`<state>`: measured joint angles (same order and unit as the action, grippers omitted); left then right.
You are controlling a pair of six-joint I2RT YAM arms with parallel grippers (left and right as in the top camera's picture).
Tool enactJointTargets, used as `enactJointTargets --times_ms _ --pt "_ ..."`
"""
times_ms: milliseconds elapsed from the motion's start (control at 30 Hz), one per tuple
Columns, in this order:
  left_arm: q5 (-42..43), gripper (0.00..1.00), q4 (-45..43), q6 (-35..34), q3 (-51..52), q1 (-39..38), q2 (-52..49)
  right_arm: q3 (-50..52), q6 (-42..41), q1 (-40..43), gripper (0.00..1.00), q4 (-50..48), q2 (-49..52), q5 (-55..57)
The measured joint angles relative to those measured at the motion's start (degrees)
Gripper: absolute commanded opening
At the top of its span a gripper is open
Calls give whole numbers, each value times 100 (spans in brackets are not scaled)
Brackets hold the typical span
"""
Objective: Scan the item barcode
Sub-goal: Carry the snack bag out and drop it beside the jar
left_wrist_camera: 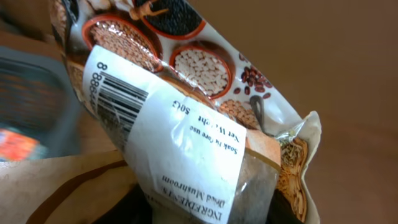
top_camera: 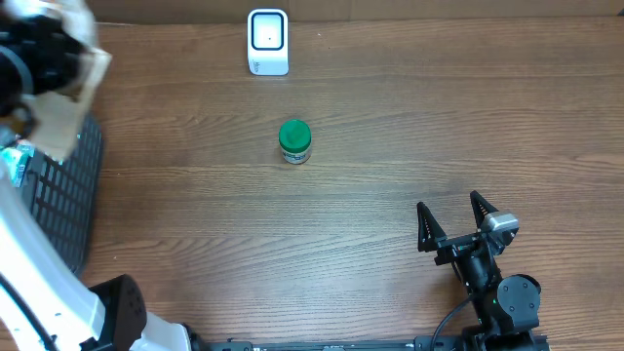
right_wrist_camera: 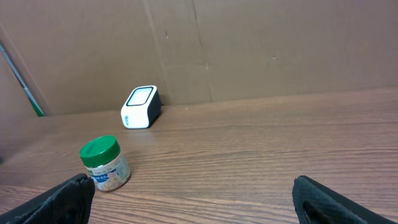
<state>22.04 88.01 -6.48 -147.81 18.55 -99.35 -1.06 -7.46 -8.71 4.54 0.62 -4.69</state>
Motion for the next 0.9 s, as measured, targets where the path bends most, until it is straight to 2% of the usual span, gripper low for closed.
enactJointTargets --times_ms 333,500,700,800,900 --pt "-302 14 730 -70 317 -1799 -833 0 -2 0 100 4 0 0" --pt "-396 11 758 -70 946 -2367 -1720 0 -4 0 100 0 0 -2" --pt "-634 13 678 -111 1611 -2736 -2747 0 -2 0 100 2 0 -2" --pt "-782 17 643 -155 1853 -2865 -3126 0 -2 0 100 0 0 0" --pt "-846 29 612 -201 2017 -2940 -3390 0 -2 0 100 0 0 0"
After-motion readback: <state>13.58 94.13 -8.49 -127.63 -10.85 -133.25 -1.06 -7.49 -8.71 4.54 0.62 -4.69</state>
